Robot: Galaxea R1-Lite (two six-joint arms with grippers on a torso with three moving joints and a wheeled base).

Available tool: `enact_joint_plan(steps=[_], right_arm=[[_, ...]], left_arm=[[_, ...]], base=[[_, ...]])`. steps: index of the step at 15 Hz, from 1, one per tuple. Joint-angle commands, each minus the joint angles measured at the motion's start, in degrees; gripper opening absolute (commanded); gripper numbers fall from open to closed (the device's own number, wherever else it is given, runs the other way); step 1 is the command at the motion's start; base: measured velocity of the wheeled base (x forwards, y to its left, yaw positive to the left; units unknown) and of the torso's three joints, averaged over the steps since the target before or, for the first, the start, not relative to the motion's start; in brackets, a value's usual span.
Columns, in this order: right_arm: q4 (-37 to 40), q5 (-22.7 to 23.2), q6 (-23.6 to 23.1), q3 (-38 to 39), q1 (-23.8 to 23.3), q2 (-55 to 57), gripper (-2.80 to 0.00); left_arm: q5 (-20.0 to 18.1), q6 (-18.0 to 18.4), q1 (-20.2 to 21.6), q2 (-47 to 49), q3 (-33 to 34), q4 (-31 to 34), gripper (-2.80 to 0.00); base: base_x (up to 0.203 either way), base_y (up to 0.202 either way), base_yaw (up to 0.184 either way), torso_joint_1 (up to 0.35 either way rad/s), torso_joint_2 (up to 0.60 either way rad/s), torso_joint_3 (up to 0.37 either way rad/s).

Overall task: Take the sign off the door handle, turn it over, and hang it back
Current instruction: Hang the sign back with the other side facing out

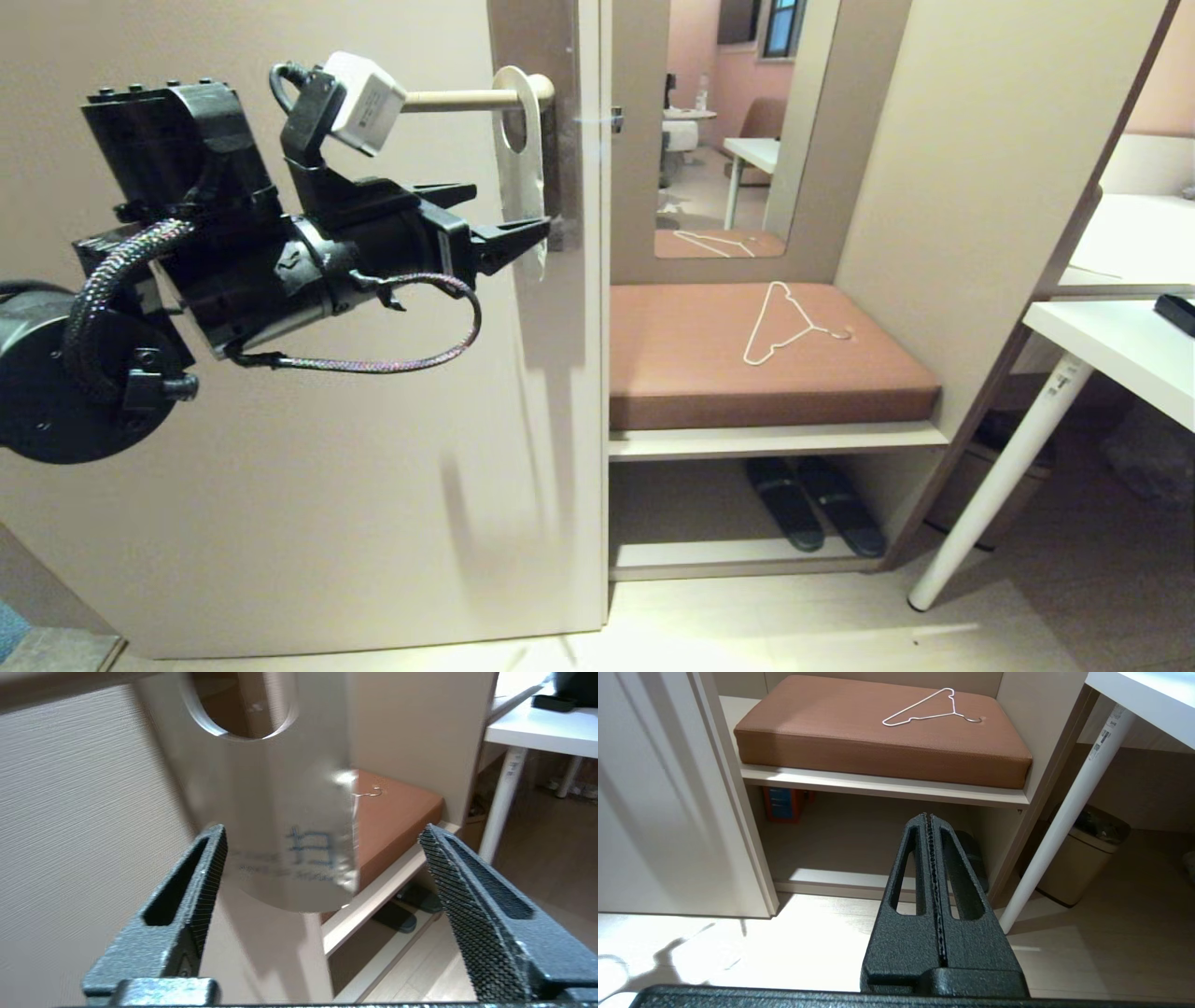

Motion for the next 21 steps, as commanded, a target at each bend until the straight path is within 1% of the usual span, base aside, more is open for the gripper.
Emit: enact_joint_plan(steps=[1, 3, 5, 10, 11, 12, 17, 21], right_arm=[[0.03, 0.02, -0.05, 0.01, 0.07, 0.07, -2.80], [0.03, 0.02, -0.05, 0.01, -0.01, 0.07, -2.80], [0.03, 0.02, -0.05, 0.01, -0.02, 0.07, -2.80], [0.03, 0.02, -0.05, 0.01, 0.01, 0.07, -2.80], [0.03, 0.02, -0.05, 0.01, -0.02, 0.07, -2.80], [0.03, 0.02, -0.05, 0.01, 0.03, 0.07, -2.80], [0.03, 0.02, -0.05, 0.01, 0.07, 0.07, -2.80], [0.03, 0.02, -0.05, 0.01, 0.07, 0.07, -2.80]], left_arm=[[-0.13, -0.04, 1.93, -2.57, 1.66, -0.20, 0.00], [-0.21, -0.06, 4.74, -4.07, 3.27, -0.20, 0.00], [-0.33, -0.06, 6.45, -5.30, 4.44, -0.20, 0.00], [-0.30, -0.06, 5.97, -5.64, 4.36, -0.41, 0.00], [-0.38, -0.06, 5.79, -5.47, 4.36, -1.17, -2.80], [-0.39, -0.06, 5.40, -5.23, 4.36, -2.23, -2.80], [-0.42, -0.15, 4.62, -4.65, 4.27, -2.47, -2.80], [-0.42, -0.07, 3.82, -1.38, 3.19, -3.38, -2.80]], base=[[0.000, 0.000, 0.000, 0.000, 0.00, 0.000], [0.000, 0.000, 0.000, 0.000, 0.00, 0.000], [0.000, 0.000, 0.000, 0.000, 0.00, 0.000], [0.000, 0.000, 0.000, 0.000, 0.00, 0.000], [0.000, 0.000, 0.000, 0.000, 0.00, 0.000], [0.000, 0.000, 0.000, 0.000, 0.00, 0.000], [0.000, 0.000, 0.000, 0.000, 0.00, 0.000], [0.000, 0.000, 0.000, 0.000, 0.00, 0.000]])
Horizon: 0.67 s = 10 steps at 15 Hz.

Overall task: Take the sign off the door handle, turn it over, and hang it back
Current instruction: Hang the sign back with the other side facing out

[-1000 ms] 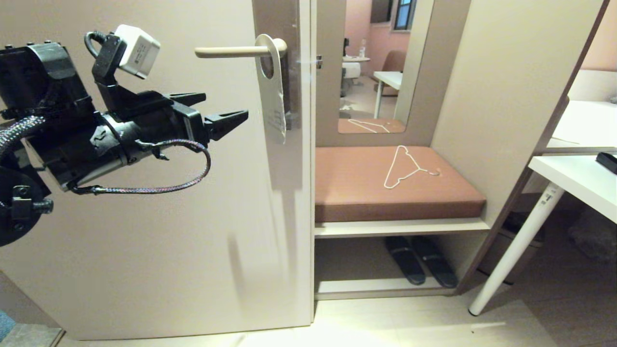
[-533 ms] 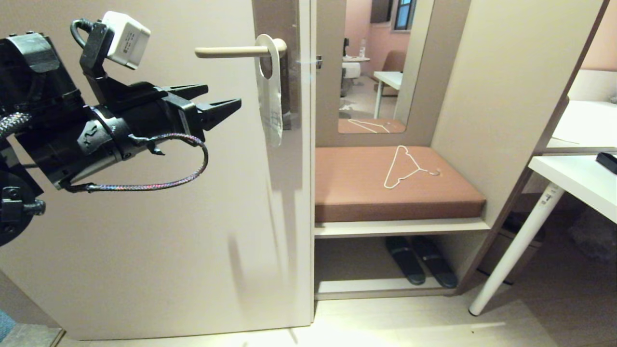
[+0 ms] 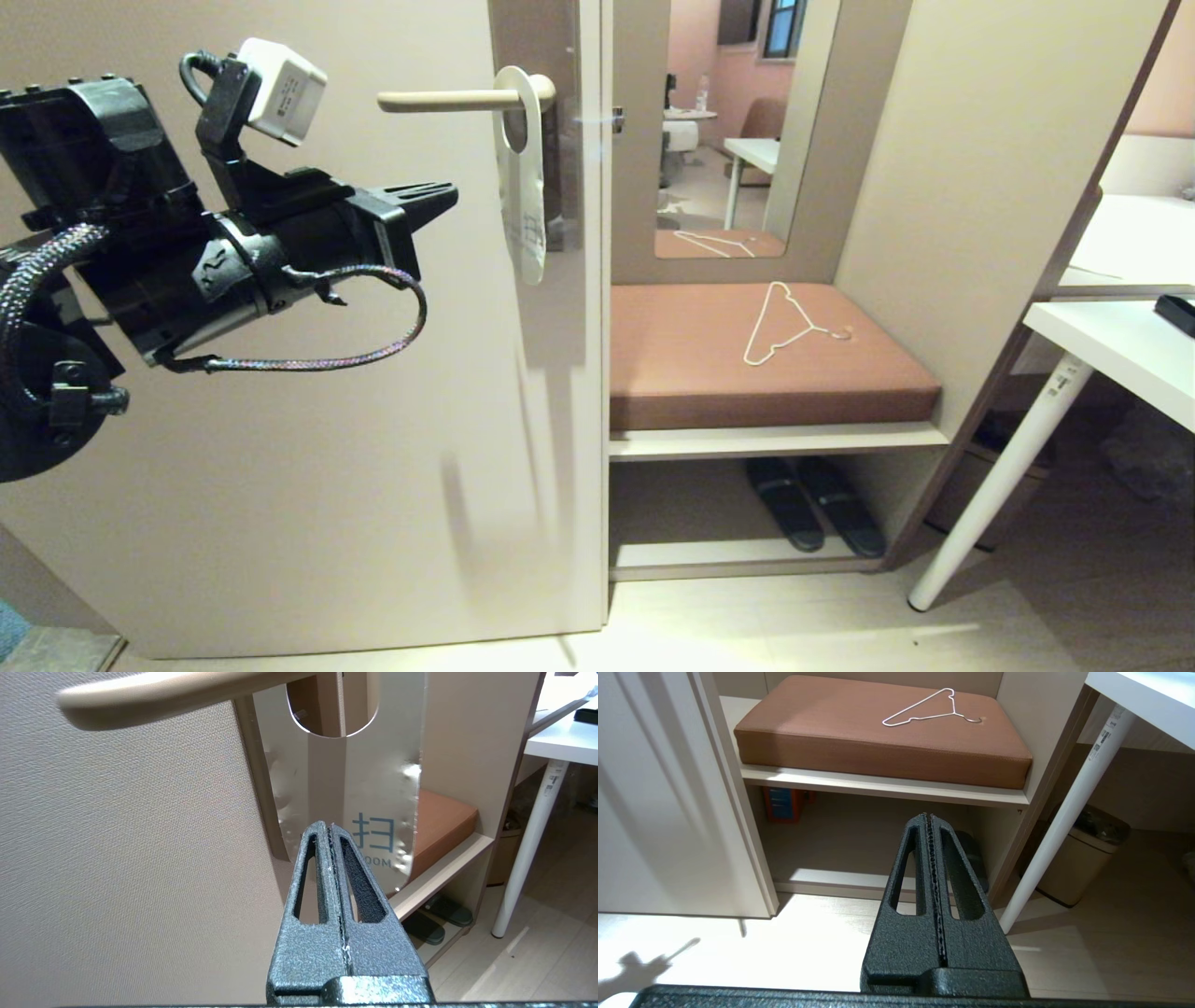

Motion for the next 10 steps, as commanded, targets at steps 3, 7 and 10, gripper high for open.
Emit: enact_joint_plan(steps=[3, 7, 10], right_arm=[[0.03, 0.04, -0.05, 0.01, -0.02, 0.07, -2.80], [0.03, 0.04, -0.05, 0.01, 0.06, 0.07, -2.80], [0.03, 0.04, -0.05, 0.01, 0.05, 0.07, -2.80]], left_arm=[[-0.05, 0.04, -1.04, 4.86, -3.14, -0.89, -2.80], [-0.01, 0.03, -3.82, 9.16, -8.08, -0.90, -2.80], [0.04, 0.02, -6.13, 12.24, -11.06, -0.91, -2.80]], base=[[0.000, 0.000, 0.000, 0.000, 0.00, 0.000], [0.000, 0.000, 0.000, 0.000, 0.00, 0.000], [0.000, 0.000, 0.000, 0.000, 0.00, 0.000]])
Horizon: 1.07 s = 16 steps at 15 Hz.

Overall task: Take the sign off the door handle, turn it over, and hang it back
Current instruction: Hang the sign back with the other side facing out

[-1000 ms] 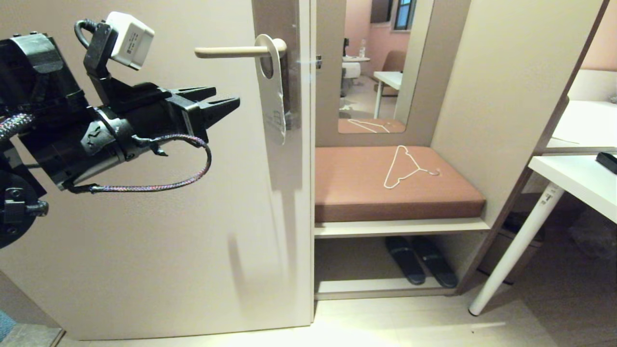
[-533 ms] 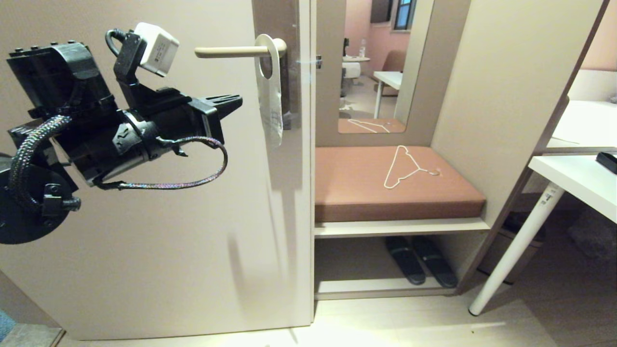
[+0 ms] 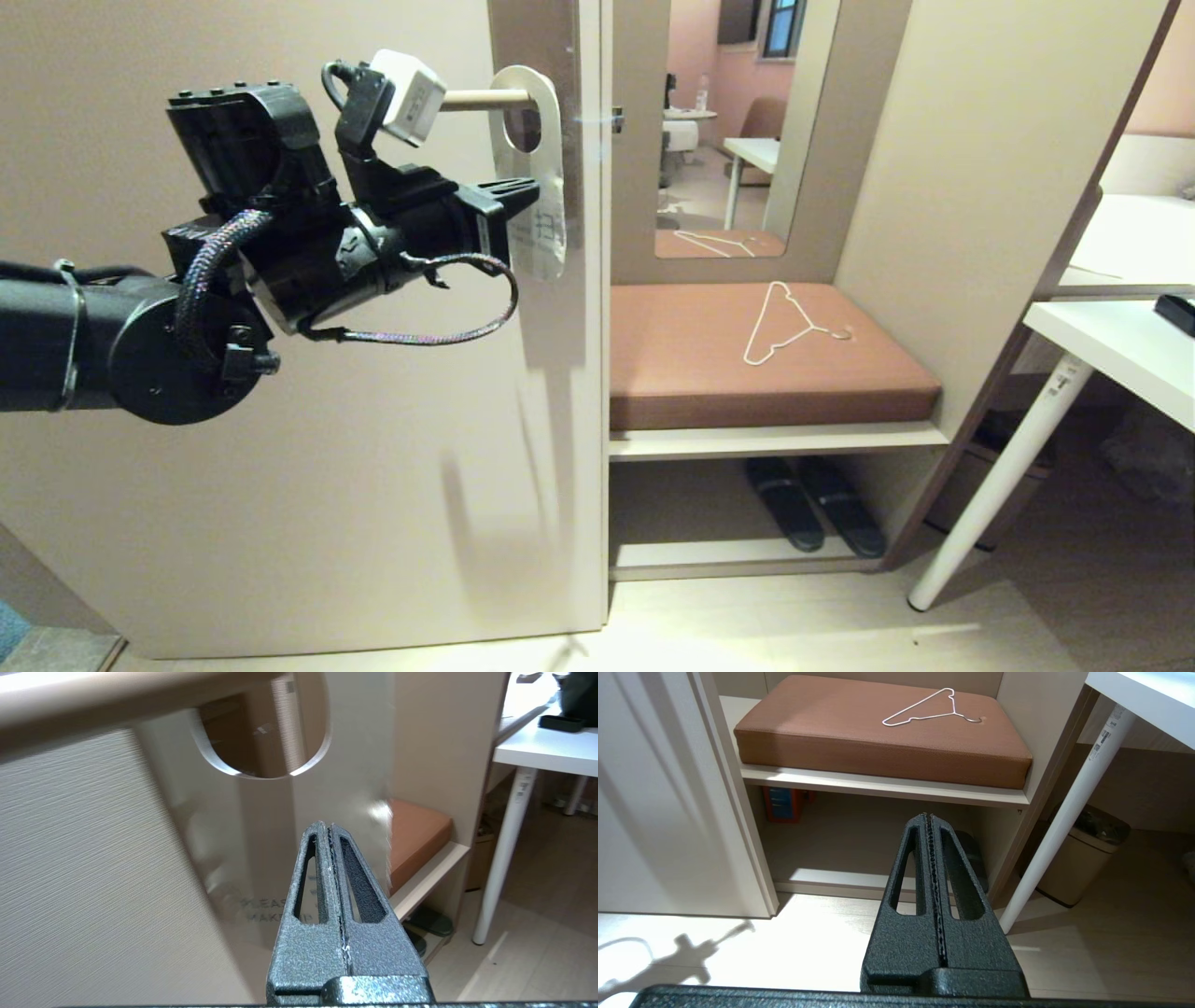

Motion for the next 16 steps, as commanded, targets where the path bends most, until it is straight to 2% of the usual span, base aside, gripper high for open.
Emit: enact_joint_plan(steps=[1, 10, 16], right_arm=[[0.03, 0.02, -0.06, 0.01, 0.07, 0.07, -2.80], [0.03, 0.02, -0.06, 0.01, 0.01, 0.07, -2.80], [0.03, 0.02, -0.06, 0.01, 0.07, 0.07, -2.80]], left_arm=[[-0.08, 0.09, -0.98, 2.86, -1.42, -0.24, -2.80], [0.05, 0.13, -1.11, 10.08, -9.34, -0.28, -2.80], [-0.04, 0.66, -1.20, 7.32, -6.28, -0.28, -2.80]], base=[[0.000, 0.000, 0.000, 0.000, 0.00, 0.000], [0.000, 0.000, 0.000, 0.000, 0.00, 0.000], [0.000, 0.000, 0.000, 0.000, 0.00, 0.000]])
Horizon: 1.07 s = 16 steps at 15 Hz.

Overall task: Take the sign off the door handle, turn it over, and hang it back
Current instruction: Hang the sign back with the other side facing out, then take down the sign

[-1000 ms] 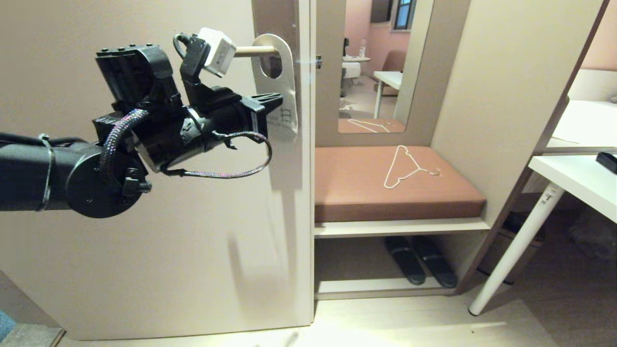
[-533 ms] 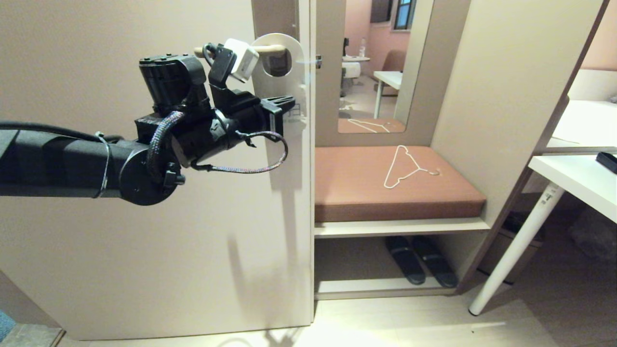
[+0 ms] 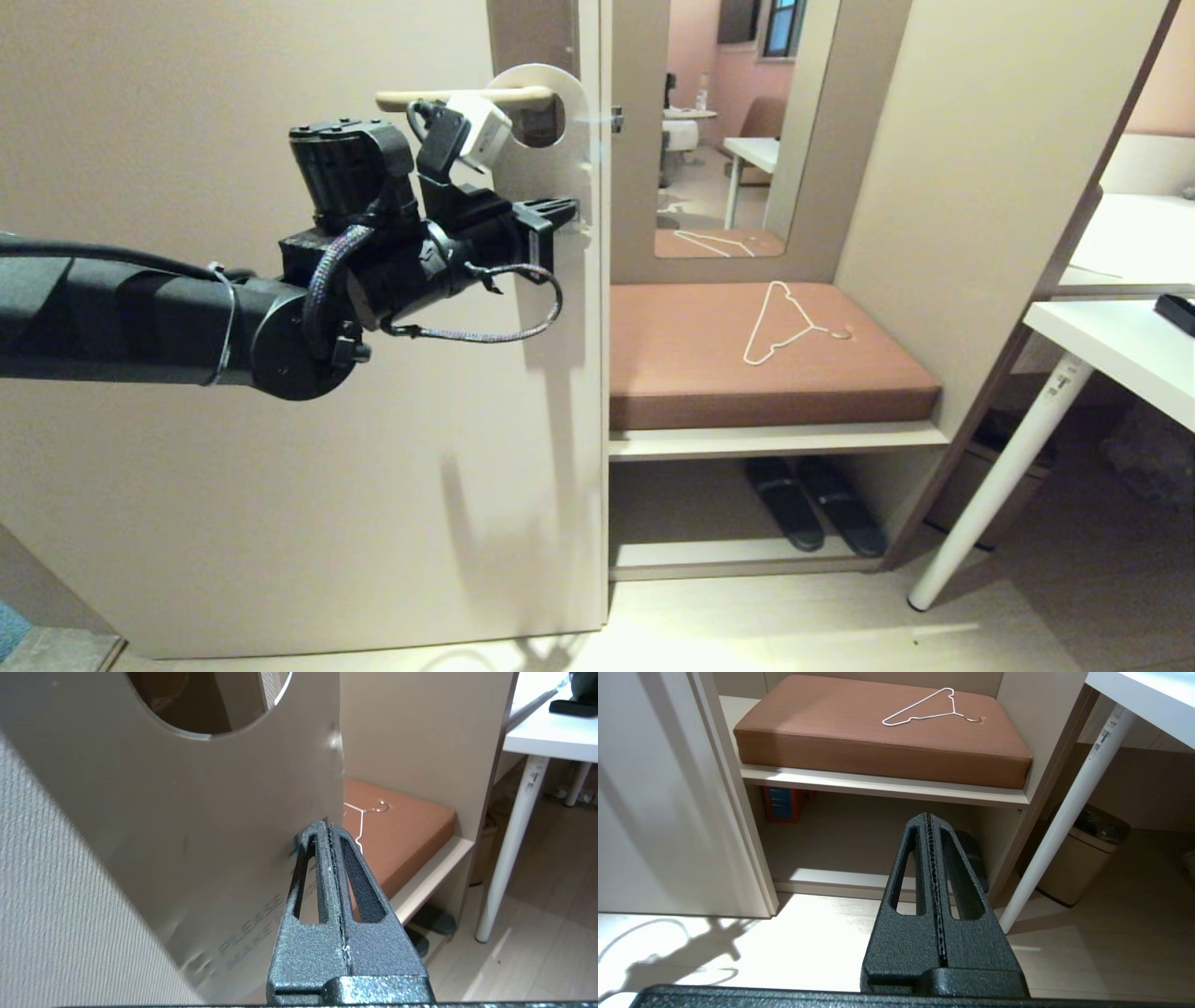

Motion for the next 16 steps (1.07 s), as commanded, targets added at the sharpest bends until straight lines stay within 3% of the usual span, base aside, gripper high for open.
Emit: enact_joint_plan(steps=[1, 7, 16], right_arm=[[0.01, 0.03, -0.03, 0.01, 0.07, 0.07, -2.80], [0.01, 0.03, -0.03, 0.01, 0.07, 0.07, -2.80], [0.01, 0.03, -0.03, 0.01, -0.02, 0.07, -2.80]], left_arm=[[-0.10, 0.23, -0.10, -2.37, 2.21, -0.25, -2.80], [0.45, 0.24, -0.25, -13.24, 14.02, -0.25, -2.80], [0.14, 0.16, 14.96, -26.63, 25.90, 0.01, -2.80]], base=[[0.000, 0.000, 0.000, 0.000, 0.00, 0.000], [0.000, 0.000, 0.000, 0.000, 0.00, 0.000], [0.000, 0.000, 0.000, 0.000, 0.00, 0.000]])
